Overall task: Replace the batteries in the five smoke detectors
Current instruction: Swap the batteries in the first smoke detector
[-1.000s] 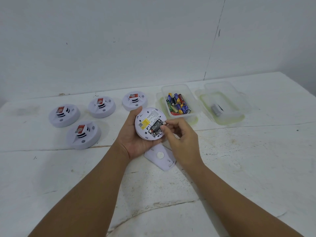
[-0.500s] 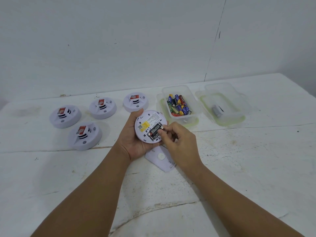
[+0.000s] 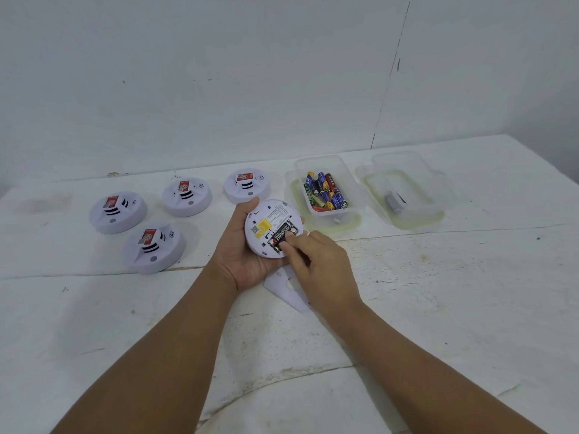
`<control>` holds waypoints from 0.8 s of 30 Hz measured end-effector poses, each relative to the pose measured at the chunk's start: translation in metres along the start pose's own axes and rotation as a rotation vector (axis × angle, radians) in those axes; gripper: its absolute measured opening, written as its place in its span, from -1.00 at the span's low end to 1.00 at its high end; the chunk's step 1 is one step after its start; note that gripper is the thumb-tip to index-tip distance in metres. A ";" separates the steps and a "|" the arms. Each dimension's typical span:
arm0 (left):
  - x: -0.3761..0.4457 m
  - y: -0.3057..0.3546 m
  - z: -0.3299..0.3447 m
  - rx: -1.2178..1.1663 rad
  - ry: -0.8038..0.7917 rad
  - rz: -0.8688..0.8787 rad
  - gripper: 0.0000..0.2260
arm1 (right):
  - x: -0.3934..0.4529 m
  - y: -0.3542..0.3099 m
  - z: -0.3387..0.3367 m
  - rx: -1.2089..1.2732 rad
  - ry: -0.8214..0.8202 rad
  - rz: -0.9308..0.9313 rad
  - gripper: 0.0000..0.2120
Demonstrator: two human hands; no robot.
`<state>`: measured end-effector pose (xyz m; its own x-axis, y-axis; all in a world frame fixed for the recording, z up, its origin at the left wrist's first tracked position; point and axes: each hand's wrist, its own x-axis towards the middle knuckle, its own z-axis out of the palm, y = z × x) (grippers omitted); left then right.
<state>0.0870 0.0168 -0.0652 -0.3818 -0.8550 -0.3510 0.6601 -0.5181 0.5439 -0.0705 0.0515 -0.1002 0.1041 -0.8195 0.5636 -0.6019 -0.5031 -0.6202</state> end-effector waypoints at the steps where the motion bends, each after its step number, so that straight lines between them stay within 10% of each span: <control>1: 0.000 -0.001 0.002 -0.012 -0.001 0.007 -0.44 | 0.002 0.001 -0.002 0.047 0.001 0.039 -0.84; 12: -0.003 -0.005 0.008 -0.086 0.088 0.106 -0.51 | 0.007 -0.004 -0.017 0.405 -0.048 0.382 -0.89; 18: -0.014 0.005 0.011 -0.068 0.165 0.261 -0.39 | 0.007 -0.005 -0.013 0.217 -0.259 0.257 -0.88; 24: -0.039 0.008 -0.009 -0.042 0.251 0.329 -0.50 | 0.007 0.001 -0.007 -0.073 -0.479 0.108 -0.34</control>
<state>0.1132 0.0466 -0.0542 0.0204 -0.9397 -0.3414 0.7482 -0.2121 0.6286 -0.0759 0.0470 -0.0936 0.3802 -0.9084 0.1740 -0.6810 -0.4022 -0.6119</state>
